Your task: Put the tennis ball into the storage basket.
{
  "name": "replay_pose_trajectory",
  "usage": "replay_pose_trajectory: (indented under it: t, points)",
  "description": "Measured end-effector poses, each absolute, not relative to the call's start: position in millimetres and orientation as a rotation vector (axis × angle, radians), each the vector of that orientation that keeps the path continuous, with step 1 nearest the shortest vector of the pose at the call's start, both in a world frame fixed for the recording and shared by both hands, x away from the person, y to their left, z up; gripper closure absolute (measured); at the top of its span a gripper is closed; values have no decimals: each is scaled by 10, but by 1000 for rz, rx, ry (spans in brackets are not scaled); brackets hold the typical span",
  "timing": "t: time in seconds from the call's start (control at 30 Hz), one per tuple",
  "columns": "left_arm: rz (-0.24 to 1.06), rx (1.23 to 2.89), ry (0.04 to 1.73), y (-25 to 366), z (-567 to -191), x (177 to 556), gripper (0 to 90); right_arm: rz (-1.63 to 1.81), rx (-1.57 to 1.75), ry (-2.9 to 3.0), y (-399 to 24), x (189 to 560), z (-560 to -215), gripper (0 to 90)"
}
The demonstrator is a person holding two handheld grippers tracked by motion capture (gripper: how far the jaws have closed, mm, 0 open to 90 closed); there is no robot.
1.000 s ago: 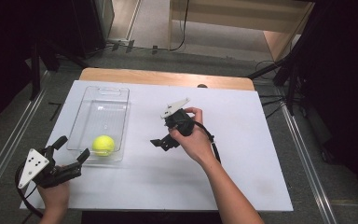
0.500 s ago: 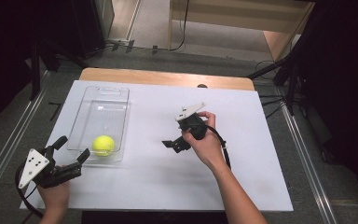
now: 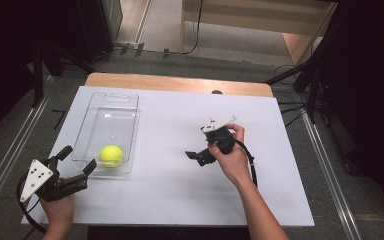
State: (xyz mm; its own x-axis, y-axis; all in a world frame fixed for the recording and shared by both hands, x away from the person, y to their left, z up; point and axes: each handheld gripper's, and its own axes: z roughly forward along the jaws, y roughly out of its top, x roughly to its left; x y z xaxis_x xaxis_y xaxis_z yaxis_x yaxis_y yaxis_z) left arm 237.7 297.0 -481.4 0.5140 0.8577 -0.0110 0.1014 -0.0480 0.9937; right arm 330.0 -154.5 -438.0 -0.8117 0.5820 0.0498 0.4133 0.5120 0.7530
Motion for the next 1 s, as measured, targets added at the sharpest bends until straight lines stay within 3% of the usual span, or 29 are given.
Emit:
replay_pose_trajectory:
  t: [1.0]
  points:
    - [766,1521,864,2967,-4814,2373,113,1243,1024,2355,-2452,2816,-4717,0]
